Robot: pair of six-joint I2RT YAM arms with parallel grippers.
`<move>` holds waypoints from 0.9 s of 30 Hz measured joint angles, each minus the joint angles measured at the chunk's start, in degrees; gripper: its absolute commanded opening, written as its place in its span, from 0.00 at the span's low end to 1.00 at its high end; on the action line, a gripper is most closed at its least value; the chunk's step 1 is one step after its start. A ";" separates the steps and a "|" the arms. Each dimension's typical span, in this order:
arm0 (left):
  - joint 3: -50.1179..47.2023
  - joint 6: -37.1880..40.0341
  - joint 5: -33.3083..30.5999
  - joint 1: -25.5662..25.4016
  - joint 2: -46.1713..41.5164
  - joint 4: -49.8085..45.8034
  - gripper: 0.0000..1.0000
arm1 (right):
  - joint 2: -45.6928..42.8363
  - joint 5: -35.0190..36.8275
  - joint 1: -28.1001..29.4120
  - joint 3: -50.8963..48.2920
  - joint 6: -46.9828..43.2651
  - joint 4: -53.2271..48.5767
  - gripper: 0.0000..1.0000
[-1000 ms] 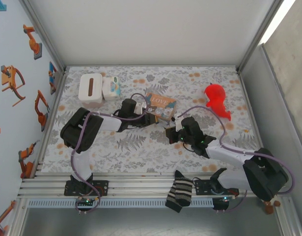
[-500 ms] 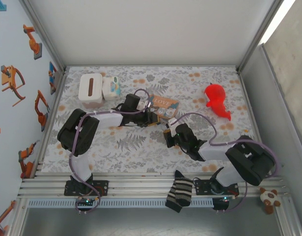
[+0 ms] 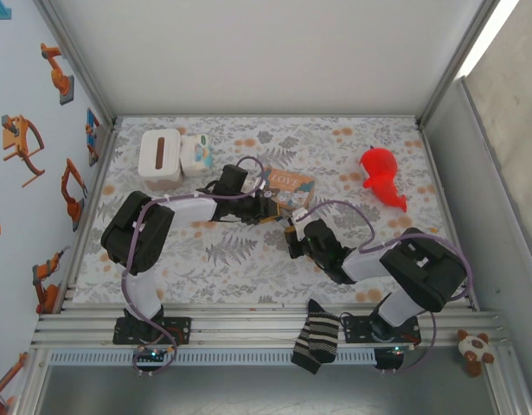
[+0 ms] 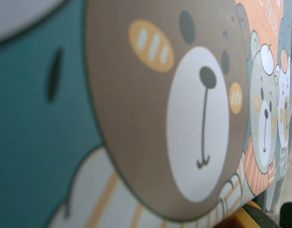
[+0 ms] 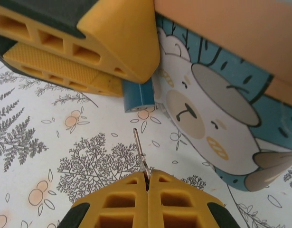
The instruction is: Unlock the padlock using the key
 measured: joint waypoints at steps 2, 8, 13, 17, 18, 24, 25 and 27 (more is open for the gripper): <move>0.00 0.00 0.00 0.00 0.00 -0.04 0.28 | 0.00 0.28 0.00 0.00 0.00 0.63 0.00; 0.02 0.00 0.00 0.00 0.00 -0.07 0.28 | 0.02 0.87 0.00 0.00 -0.02 2.08 0.00; 0.04 0.00 0.00 0.00 0.00 -0.07 0.27 | 1.22 1.03 0.00 0.00 0.00 2.45 0.00; 0.04 0.00 0.00 0.00 0.00 -0.07 0.27 | 1.86 1.07 0.00 0.00 0.00 2.49 0.00; 0.04 0.00 0.00 0.00 0.00 -0.07 0.27 | 1.88 1.09 0.00 0.00 0.02 2.62 0.00; 0.04 -0.02 0.00 0.00 0.00 -0.07 0.27 | 1.88 1.07 0.00 0.00 0.02 3.80 0.00; 0.04 0.00 0.00 0.00 0.00 -0.07 0.27 | 1.88 1.07 0.00 0.00 0.00 3.91 0.00; 0.07 0.00 0.00 0.00 0.00 -0.07 0.27 | 1.90 1.11 0.00 0.00 0.02 4.31 0.00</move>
